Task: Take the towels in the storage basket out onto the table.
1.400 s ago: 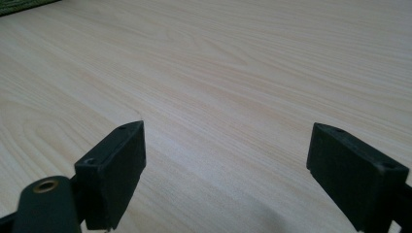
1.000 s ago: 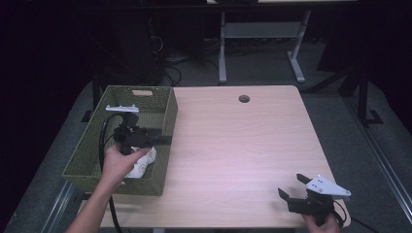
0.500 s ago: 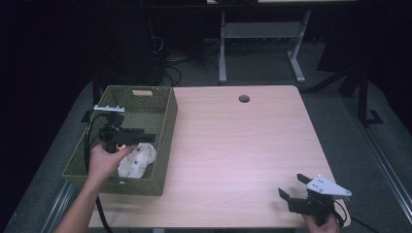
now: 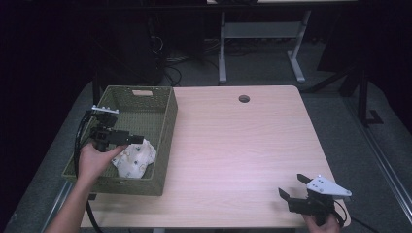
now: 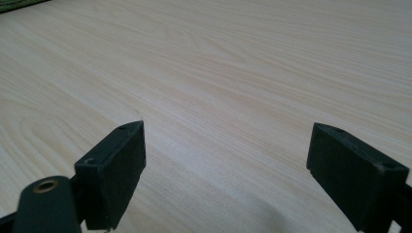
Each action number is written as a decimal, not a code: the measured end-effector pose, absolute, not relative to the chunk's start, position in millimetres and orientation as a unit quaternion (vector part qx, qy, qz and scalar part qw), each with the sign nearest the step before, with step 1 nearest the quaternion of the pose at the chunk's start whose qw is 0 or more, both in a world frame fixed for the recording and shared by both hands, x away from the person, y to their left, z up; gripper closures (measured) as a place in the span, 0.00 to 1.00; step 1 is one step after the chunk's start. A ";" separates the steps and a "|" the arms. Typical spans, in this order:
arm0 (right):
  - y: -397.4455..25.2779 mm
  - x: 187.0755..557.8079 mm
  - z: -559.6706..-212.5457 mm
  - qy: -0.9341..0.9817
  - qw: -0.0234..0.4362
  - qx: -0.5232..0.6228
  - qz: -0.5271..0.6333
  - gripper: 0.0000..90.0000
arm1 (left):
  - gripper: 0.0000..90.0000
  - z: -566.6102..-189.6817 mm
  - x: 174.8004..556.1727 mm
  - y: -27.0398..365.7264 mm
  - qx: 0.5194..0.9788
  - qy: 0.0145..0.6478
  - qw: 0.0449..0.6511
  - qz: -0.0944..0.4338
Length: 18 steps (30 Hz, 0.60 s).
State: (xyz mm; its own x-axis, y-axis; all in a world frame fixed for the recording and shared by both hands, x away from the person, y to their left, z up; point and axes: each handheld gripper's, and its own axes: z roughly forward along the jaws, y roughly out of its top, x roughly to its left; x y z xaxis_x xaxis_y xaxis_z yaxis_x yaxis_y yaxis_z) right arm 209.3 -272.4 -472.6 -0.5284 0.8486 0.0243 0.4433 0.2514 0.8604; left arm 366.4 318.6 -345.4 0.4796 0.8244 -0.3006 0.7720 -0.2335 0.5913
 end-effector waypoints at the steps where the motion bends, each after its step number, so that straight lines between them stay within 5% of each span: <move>1: -272.4 209.3 -472.6 0.756 0.231 0.427 0.438 0.15 | 0.22 -347.2 368.9 321.9 0.787 0.513 0.340 0.042; 18: -273.8 209.5 -472.4 0.755 0.232 0.427 0.440 0.15 | 0.28 -373.3 386.2 323.1 0.799 0.552 0.231 0.060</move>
